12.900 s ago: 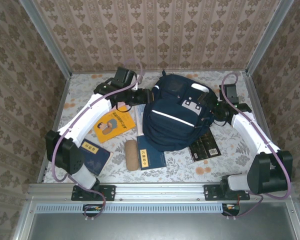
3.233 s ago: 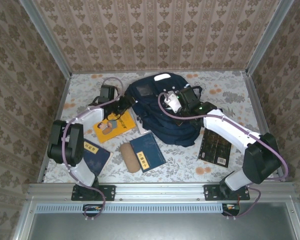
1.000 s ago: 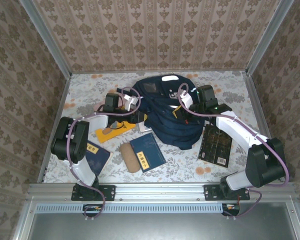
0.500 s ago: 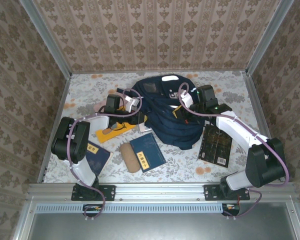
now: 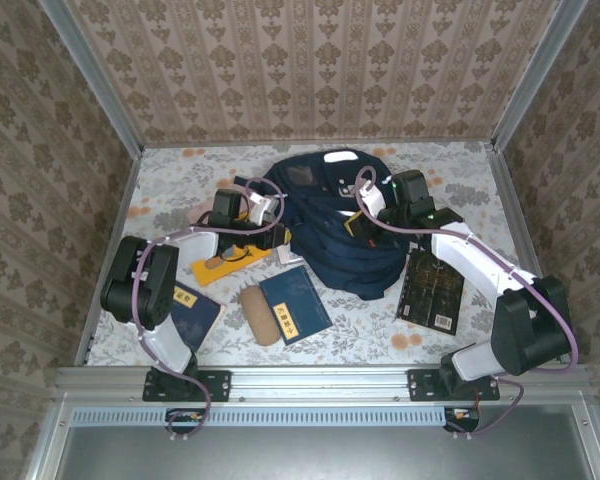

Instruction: Pack the student bag

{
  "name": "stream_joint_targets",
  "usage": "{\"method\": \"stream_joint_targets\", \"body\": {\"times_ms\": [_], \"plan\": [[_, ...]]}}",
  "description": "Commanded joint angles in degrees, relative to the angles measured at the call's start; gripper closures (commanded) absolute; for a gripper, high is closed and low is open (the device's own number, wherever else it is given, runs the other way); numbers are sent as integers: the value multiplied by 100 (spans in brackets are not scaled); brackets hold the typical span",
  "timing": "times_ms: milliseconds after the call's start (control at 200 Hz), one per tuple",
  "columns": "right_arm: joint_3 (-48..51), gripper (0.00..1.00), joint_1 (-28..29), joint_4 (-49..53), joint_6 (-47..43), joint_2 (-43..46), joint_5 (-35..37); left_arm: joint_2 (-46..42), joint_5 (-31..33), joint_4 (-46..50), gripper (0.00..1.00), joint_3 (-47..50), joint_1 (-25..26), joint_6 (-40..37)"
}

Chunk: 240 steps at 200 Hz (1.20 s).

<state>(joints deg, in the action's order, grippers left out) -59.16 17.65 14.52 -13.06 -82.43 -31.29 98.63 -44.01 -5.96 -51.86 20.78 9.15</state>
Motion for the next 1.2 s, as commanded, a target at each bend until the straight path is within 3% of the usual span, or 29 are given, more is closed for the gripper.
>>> {"method": "stream_joint_targets", "body": {"times_ms": [0, 295, 675, 1195], "plan": [[-322, 100, 16, -238, 247, 93, 255, -327, 135, 596, 91, -137, 241, -312], [-501, 100, 130, -18, 178, -77, 699, -587, 507, 1659, 89, -402, 499, -652], [-515, 100, 300, 241, -217, -81, 1230, -375, 894, 3546, 85, -1157, 1344, -1210], [-467, 100, 309, 235, -196, -62, 1279, -253, 579, 3219, 76, -929, 1526, -836]]}}
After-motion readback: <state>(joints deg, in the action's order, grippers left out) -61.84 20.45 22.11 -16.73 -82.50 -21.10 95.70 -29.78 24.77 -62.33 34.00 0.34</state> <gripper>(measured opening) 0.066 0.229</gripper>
